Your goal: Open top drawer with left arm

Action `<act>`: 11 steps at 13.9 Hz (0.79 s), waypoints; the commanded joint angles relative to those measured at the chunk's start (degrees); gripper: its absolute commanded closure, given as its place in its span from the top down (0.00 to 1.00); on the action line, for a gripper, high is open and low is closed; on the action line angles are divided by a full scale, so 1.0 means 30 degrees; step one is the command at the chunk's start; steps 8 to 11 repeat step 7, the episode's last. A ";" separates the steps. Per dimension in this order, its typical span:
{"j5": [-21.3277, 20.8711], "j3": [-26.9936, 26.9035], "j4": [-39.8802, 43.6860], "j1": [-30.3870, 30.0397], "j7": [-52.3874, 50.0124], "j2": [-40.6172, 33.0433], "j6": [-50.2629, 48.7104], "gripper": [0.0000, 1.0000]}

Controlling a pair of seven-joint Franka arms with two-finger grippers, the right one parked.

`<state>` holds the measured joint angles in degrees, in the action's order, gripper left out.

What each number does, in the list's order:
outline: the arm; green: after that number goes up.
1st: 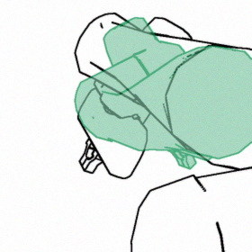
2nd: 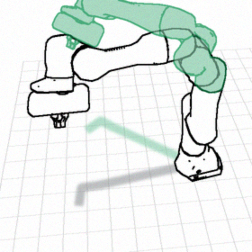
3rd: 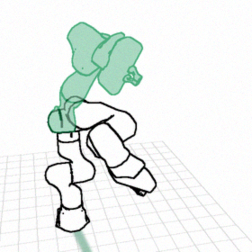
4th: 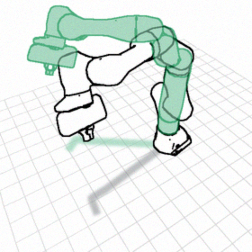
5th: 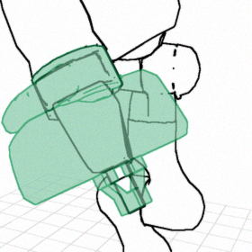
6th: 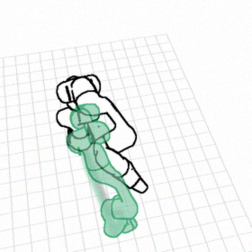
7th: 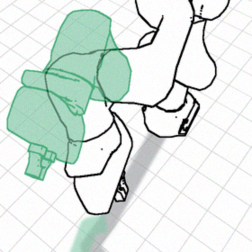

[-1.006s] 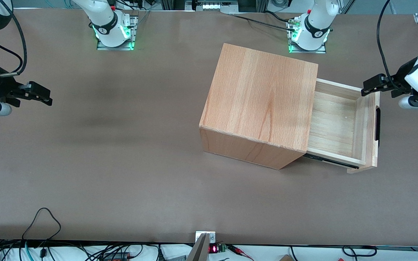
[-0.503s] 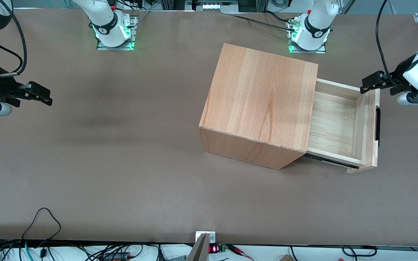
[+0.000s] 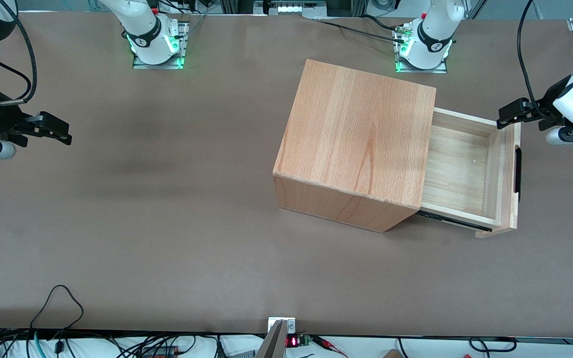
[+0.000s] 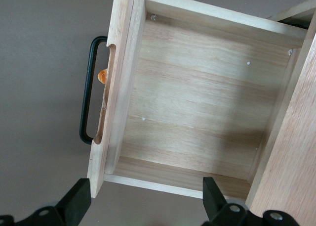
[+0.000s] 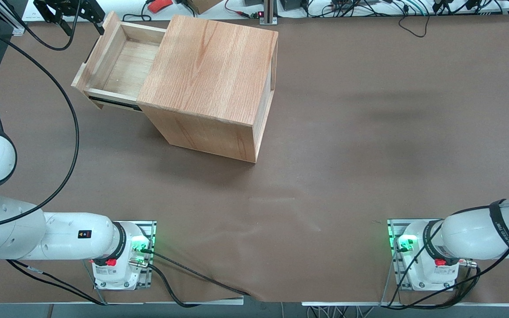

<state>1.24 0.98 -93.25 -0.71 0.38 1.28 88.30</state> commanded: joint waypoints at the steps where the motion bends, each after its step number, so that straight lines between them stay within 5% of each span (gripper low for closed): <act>1: -0.0531 0.0113 -0.0557 -0.0026 -0.0243 -0.0515 0.0391 1.00; 11: -0.0531 0.0113 -0.0646 -0.0055 -0.0243 -0.0603 0.0391 1.00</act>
